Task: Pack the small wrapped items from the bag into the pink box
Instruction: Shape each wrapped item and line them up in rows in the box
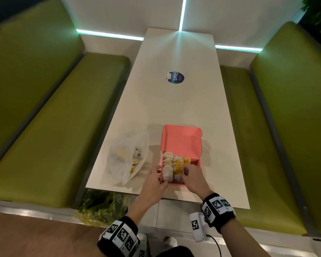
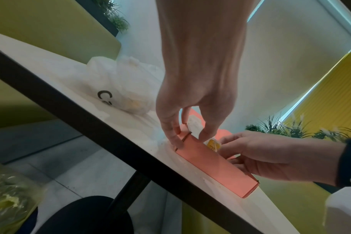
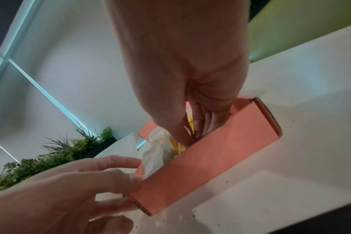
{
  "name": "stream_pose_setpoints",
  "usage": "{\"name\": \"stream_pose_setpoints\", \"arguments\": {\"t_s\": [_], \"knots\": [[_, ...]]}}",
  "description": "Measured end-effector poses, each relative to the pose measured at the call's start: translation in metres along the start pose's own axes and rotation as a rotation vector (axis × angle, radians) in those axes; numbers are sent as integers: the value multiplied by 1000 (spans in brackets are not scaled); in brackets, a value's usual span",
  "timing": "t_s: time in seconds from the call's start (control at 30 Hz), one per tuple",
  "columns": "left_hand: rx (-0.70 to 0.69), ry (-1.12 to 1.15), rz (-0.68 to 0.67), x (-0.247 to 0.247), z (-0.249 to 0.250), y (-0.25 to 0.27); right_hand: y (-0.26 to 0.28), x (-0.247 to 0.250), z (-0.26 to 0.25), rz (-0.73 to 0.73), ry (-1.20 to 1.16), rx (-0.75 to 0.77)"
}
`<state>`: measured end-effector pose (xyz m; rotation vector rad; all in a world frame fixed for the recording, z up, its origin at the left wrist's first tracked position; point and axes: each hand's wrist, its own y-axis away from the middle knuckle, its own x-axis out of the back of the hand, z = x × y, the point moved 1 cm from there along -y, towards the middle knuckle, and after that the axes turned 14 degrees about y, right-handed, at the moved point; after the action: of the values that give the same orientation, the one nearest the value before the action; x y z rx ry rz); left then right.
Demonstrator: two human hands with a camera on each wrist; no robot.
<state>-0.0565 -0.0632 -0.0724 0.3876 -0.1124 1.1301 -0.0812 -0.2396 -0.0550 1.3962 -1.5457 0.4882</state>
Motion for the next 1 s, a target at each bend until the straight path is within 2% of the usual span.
{"name": "stream_pose_setpoints", "arguments": {"t_s": [0.17,0.33,1.0], "knots": [[-11,27,2,-1,0,-2,10,-4,-1,-20,-105,-15],[-16,-2,-7,-2,-1,-2,2,-9,-1,-19,-31,-48],[-4,-41,-23,-2,-2,-2,-1,6,0,59,-78,-145]]}}
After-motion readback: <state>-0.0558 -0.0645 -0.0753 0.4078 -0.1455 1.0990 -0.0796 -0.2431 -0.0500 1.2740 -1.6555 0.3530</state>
